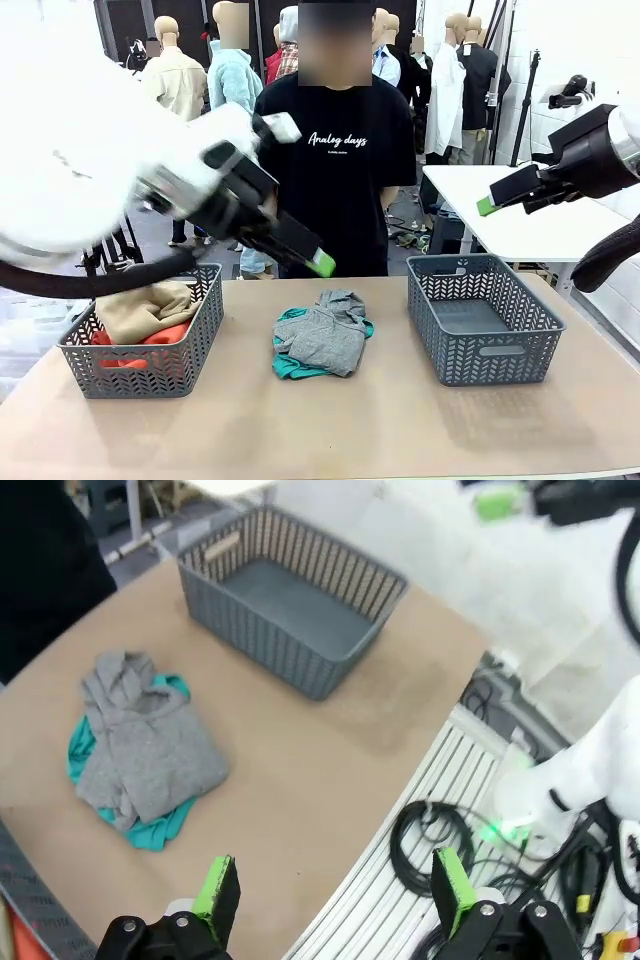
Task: Sort the tops and bottoms.
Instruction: Lift clothes from the center of the table with your left hand.
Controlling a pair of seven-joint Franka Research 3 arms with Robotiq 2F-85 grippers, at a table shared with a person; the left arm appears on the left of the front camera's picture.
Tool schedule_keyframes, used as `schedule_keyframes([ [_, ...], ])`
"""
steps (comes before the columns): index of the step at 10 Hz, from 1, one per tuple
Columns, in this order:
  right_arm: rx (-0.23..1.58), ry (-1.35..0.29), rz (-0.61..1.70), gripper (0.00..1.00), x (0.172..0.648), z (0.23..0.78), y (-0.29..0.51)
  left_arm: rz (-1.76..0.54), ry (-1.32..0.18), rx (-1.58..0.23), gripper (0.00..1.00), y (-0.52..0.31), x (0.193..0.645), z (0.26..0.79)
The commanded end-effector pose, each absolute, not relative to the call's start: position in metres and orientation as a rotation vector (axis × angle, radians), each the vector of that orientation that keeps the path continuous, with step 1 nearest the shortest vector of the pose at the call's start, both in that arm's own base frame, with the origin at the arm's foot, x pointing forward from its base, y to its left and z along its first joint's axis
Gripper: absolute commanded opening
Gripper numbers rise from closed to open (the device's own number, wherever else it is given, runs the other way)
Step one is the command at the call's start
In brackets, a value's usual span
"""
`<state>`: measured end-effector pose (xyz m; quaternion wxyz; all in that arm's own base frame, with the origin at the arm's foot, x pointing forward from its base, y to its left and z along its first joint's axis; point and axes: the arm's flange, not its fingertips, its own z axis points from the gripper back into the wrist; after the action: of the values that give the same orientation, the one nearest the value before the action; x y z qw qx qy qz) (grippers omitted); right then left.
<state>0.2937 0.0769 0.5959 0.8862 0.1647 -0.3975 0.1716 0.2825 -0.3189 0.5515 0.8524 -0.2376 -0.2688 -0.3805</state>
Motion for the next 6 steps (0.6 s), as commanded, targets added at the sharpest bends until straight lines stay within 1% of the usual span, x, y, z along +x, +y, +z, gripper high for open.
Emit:
schedule_keyframes([
  [1, 0.347, -0.825, 0.343, 1.0, 0.293, 0.593, 0.077, -0.839, -0.466, -0.367, 1.0, -0.348, 0.321, 0.51],
  [2, 0.347, -0.825, 0.343, 1.0, 0.293, 0.593, 0.077, -0.865, -0.437, -0.294, 1.0, -0.356, 0.33, 0.484],
  [3, 0.347, -0.825, 0.343, 1.0, 0.293, 0.593, 0.077, -0.919, -0.447, -0.193, 1.0, -0.365, 0.341, 0.458],
  [5, 0.347, -0.825, 0.343, 1.0, 0.293, 0.593, 0.077, -0.934, -0.426, -0.185, 1.0, -0.383, 0.358, 0.437],
  [6, 0.347, -0.825, 0.343, 1.0, 0.293, 0.593, 0.077, -0.924, -0.437, -0.221, 1.0, -0.388, 0.36, 0.445],
])
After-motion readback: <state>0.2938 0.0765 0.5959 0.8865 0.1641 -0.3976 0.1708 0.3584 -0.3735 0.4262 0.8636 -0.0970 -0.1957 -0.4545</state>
